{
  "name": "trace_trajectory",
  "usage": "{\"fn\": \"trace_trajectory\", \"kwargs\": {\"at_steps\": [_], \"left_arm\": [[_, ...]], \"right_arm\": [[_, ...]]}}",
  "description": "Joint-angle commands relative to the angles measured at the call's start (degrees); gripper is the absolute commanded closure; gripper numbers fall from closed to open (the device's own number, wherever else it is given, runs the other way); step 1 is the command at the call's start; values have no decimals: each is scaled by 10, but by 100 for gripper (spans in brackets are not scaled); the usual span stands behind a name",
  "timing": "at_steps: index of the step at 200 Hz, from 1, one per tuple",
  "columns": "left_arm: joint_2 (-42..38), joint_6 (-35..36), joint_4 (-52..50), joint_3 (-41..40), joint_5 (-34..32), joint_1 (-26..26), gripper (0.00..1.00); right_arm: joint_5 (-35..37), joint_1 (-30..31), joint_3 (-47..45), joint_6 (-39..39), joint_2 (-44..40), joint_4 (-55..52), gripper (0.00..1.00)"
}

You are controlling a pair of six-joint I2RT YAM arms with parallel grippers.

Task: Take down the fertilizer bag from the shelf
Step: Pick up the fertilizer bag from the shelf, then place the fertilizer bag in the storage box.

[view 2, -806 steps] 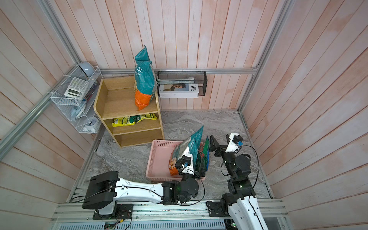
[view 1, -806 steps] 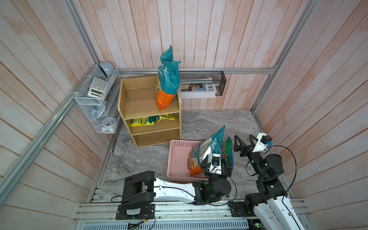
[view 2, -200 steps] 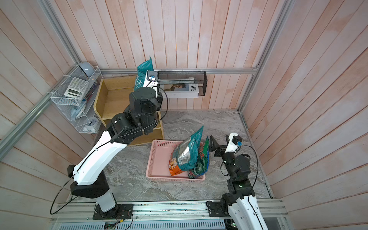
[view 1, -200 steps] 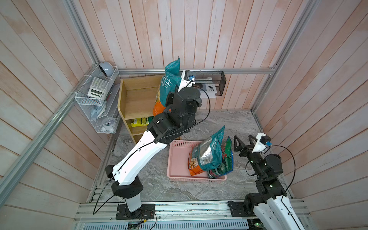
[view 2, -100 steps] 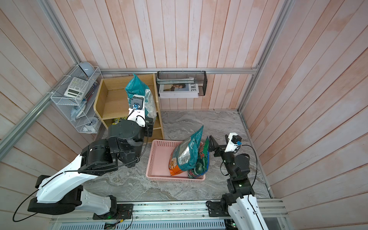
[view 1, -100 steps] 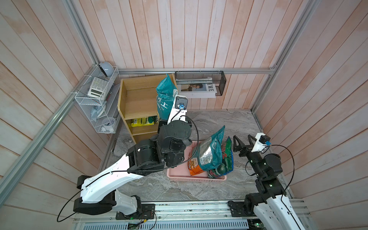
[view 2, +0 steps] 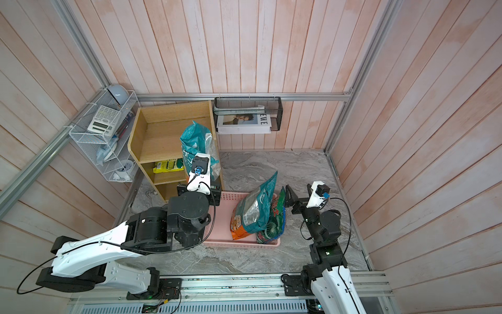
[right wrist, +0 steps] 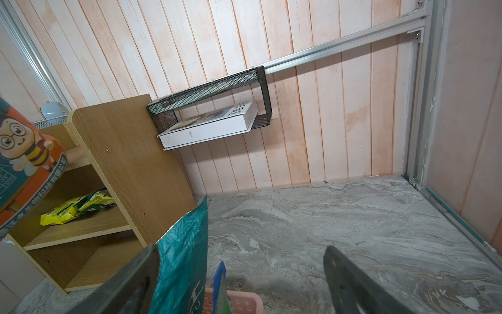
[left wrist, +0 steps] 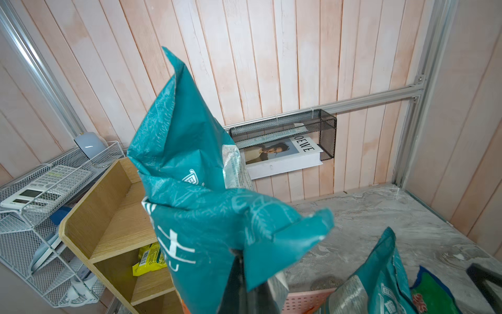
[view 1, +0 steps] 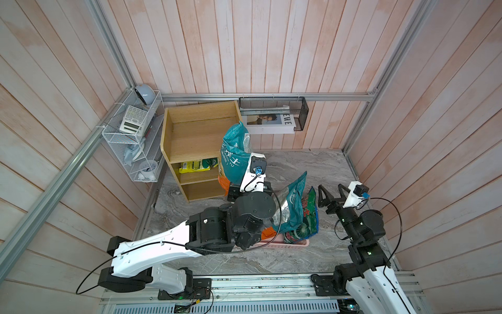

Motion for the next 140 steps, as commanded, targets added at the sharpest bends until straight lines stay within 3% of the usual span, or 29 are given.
{"fn": "trace_trajectory", "kwargs": {"at_steps": [1,95,140], "left_arm": [[-24,1,55,-9,-43,-16,100],[-28,-59,70,-82,-25,-29,100],[-33,-50,159,-163,-10,-22,100]], "right_arm": [[-8,2,-2,7,-1,14,2],[-9,2,-2,7,0,14,2],[-10,1,-3,8,1,15,2]]}}
